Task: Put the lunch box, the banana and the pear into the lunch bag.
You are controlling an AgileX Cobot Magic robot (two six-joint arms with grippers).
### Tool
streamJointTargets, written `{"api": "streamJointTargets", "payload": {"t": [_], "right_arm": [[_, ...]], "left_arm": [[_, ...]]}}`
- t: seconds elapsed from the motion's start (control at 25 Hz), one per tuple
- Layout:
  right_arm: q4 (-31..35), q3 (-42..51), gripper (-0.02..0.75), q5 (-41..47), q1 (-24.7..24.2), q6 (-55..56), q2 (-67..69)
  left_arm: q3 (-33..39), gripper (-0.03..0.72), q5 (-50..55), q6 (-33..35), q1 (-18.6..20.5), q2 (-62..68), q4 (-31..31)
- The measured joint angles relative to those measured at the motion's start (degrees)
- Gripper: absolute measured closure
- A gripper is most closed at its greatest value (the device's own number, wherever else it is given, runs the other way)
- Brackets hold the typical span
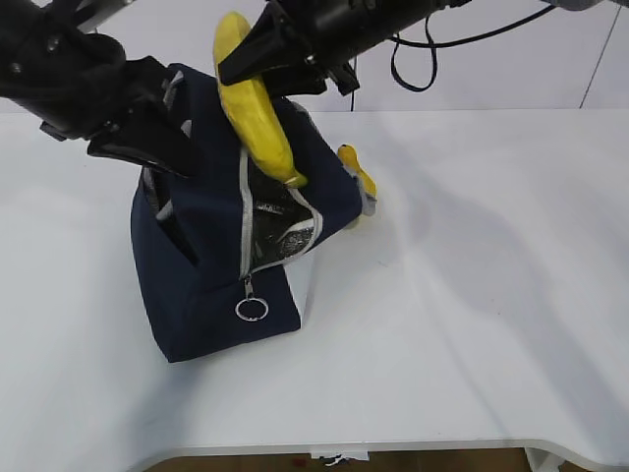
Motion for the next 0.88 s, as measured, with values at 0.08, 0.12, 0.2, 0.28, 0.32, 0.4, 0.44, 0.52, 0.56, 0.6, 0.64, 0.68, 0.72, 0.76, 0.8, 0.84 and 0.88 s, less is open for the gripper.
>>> {"api": "streamJointTargets", "payload": {"t": [0.08, 0.12, 0.2, 0.28, 0.32, 0.4, 0.44, 0.52, 0.56, 0.6, 0.64, 0.68, 0.72, 0.76, 0.8, 0.84, 0.88], "right_arm": [[0.4, 0.0, 0.496, -0.3, 0.7, -1.1, 0.0], [0.5, 0.0, 0.496, -0.4, 1.5, -2.2, 0.0], [-0.2, 0.0, 0.496, -0.5, 2.8, -3.6, 0.0], [-2.6, 0.0, 0.496, -0.6, 4.1, -4.3, 0.4], [-3.5, 0.0, 0.496, -0.7, 4.4, -4.5, 0.7], [-5.2, 0.0, 0.496, -0.7, 4.7, -4.8, 1.7], [-5.6, 0.0, 0.496, -0.7, 4.7, -4.9, 2.2], [-7.2, 0.0, 0.496, -0.7, 4.7, -4.9, 3.3], [-7.8, 0.0, 0.496, -0.7, 4.7, -4.9, 3.8], [-7.9, 0.0, 0.496, -0.7, 4.7, -4.9, 4.0], [-8.1, 0.0, 0.496, -0.7, 4.7, -4.9, 4.1], [-8.2, 0.0, 0.496, -0.7, 4.7, -4.9, 4.2], [-8.4, 0.0, 0.496, -0.7, 4.8, -4.9, 4.2], [-8.8, 0.0, 0.496, -0.7, 4.8, -4.9, 4.2], [-9.4, 0.0, 0.496, -0.7, 4.9, -4.7, 4.2], [-10.4, 0.0, 0.495, -0.8, 5.0, -4.1, 4.2], [-11.4, 0.0, 0.489, -0.8, 5.0, -3.7, 4.2]], "left_arm": [[0.1, 0.676, -0.2, 0.0, 0.0, -0.1, 0.0], [0.1, 0.676, -0.3, 0.0, 0.0, -0.1, 0.0], [0.1, 0.676, -0.4, 0.0, 0.0, -0.3, 0.0], [0.1, 0.676, -0.4, 0.0, 0.0, -0.3, 0.0], [0.2, 0.676, -0.4, 0.0, 0.0, -0.5, 0.0], [0.2, 0.676, -0.4, 0.0, 0.0, -0.6, 0.0], [0.2, 0.676, -0.5, 0.0, 0.0, -0.8, 0.0], [0.2, 0.676, -0.6, 0.0, 0.0, -1.8, 0.0], [0.2, 0.676, -0.6, -0.1, 0.0, -2.1, -0.1], [0.2, 0.676, -0.6, -0.1, 0.0, -2.4, -0.2], [0.2, 0.676, -0.6, -0.1, 0.0, -2.7, -0.3], [0.2, 0.676, -0.6, -0.1, 0.0, -2.7, -0.3], [0.2, 0.676, -0.6, -0.1, 0.0, -2.7, -0.3], [0.2, 0.676, -0.6, -0.1, 0.0, -2.7, -0.3], [0.2, 0.676, -0.6, -0.1, 0.0, -2.7, -0.3], [0.2, 0.676, -0.6, -0.1, 0.0, -2.7, -0.4], [0.2, 0.676, -0.6, -0.1, 0.0, -2.7, -0.4]]}}
